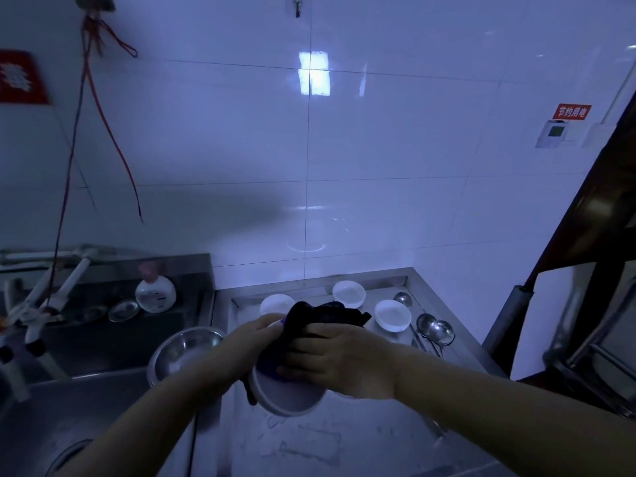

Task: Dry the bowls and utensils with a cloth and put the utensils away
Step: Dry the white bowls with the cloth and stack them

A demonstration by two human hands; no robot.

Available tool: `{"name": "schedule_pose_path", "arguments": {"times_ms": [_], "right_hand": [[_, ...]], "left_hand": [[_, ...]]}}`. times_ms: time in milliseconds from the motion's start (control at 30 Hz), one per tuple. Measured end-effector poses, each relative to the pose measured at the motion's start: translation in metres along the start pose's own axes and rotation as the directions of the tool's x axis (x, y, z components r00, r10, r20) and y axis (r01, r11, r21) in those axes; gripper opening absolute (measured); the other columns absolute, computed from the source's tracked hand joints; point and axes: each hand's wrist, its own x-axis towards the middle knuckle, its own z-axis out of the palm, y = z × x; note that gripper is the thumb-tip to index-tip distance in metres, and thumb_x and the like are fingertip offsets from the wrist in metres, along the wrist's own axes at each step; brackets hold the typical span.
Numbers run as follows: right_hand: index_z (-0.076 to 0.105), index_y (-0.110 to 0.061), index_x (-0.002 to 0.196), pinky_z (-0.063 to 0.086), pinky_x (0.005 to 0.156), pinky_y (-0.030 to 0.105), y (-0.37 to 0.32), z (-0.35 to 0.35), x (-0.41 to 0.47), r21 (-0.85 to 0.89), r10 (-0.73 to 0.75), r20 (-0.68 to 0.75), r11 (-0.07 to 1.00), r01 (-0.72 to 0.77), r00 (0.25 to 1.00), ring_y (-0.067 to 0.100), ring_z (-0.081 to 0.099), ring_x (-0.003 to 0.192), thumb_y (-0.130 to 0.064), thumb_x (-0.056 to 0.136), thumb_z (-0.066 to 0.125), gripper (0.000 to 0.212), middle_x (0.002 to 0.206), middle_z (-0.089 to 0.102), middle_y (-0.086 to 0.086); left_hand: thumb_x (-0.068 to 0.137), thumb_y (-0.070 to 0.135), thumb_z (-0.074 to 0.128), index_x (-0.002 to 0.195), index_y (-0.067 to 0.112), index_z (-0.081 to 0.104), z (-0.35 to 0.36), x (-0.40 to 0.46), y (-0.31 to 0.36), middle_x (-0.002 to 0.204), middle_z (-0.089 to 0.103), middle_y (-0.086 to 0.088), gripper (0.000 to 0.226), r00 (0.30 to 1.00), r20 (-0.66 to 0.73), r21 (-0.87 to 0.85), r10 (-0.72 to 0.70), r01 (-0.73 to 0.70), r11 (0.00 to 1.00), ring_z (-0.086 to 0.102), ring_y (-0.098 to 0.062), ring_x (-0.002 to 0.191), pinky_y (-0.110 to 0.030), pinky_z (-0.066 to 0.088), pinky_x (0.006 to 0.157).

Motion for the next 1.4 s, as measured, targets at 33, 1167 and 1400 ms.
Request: {"name": "schedule_pose_path", "arguments": {"times_ms": [33,1167,1400], "right_hand": [[0.046,-0.019,0.139,0.03,0.111,0.036,-0.002,0.002,0.0,-0.051,0.023,0.003,0.998,-0.023,1.0,0.017,0.043,0.132,-0.014,0.099,0.037,0.041,0.138,0.053,-0.005],[0.071,-0.021,0.096,0.049,0.083,0.018,-0.064,0.013,-0.002,0.844,0.985,-0.173,0.146,-0.516,-0.005,0.001,0.061,0.094,0.012,0.059,0.07,0.049,0.096,0.067,-0.014],[0.073,-0.01,0.104,0.051,0.089,0.027,-0.065,0.005,0.011,0.579,0.908,-0.275,0.418,-0.7,0.315,0.009,0.056,0.105,-0.02,0.076,0.059,0.033,0.105,0.072,-0.003]], "left_hand": [[0.074,0.055,0.06,0.115,0.035,0.063,-0.001,0.001,0.001,0.118,0.067,-0.007,0.046,1.0,0.018,0.028,0.012,-0.013,1.0,0.062,-0.034,0.109,-0.072,0.037,0.092],[0.076,0.039,0.04,0.093,0.059,0.052,0.02,0.028,0.009,0.103,0.057,0.015,0.029,0.805,-0.546,0.157,0.231,-0.172,0.973,0.055,-0.016,0.092,-0.027,0.045,0.059],[0.1,0.031,0.036,0.135,0.035,0.037,0.048,0.036,0.004,0.112,0.046,0.005,0.035,0.81,-0.528,0.336,0.254,-0.076,0.939,0.05,-0.02,0.097,-0.039,0.052,0.077]]}}
